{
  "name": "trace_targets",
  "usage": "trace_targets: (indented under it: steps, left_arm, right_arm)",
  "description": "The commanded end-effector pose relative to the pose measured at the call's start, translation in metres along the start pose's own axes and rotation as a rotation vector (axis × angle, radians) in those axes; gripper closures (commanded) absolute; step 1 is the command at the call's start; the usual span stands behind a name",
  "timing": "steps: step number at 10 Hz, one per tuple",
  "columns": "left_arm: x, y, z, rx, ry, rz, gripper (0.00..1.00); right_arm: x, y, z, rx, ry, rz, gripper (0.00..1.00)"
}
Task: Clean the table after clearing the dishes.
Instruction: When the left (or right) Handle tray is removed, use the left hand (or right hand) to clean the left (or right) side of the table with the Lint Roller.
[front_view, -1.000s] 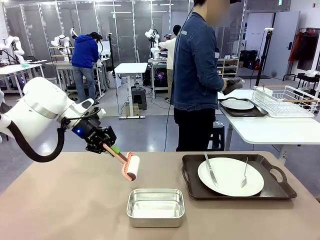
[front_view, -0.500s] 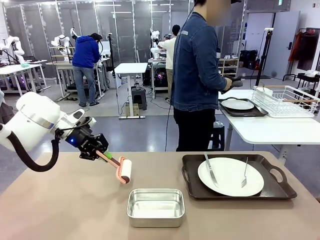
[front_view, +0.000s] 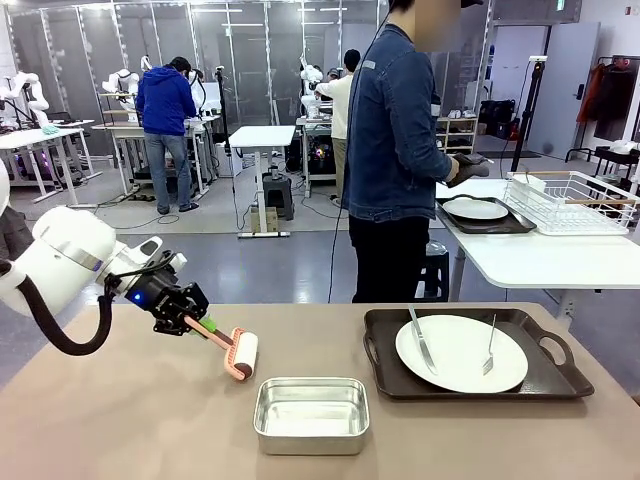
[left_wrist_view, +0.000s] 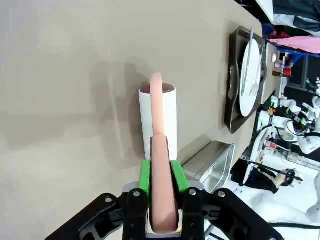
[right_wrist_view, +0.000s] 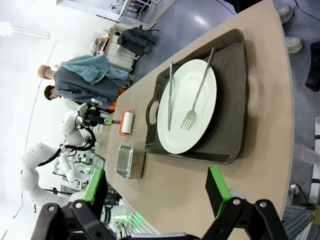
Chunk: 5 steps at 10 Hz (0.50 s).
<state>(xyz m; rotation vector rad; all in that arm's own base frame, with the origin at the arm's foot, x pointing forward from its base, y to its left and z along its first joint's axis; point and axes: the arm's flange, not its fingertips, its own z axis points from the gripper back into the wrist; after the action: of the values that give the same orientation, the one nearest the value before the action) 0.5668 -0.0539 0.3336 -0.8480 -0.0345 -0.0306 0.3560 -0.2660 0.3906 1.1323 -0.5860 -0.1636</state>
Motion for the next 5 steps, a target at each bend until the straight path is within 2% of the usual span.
trace_targets:
  steps: [1,3,5]
  left_arm:
    - [-0.007,0.037,0.008,-0.05,-0.002,-0.002,0.78]
    - [-0.02,0.073,0.019,-0.036,-0.024,0.008,0.78]
    - [-0.038,0.106,0.051,-0.008,-0.049,-0.008,0.78]
  right_arm:
    - [0.0,0.003,0.001,0.004,-0.004,0.006,0.0]
    - [0.0,0.003,0.001,0.004,-0.004,0.006,0.0]
    - [0.0,0.003,0.001,0.004,-0.004,0.006,0.0]
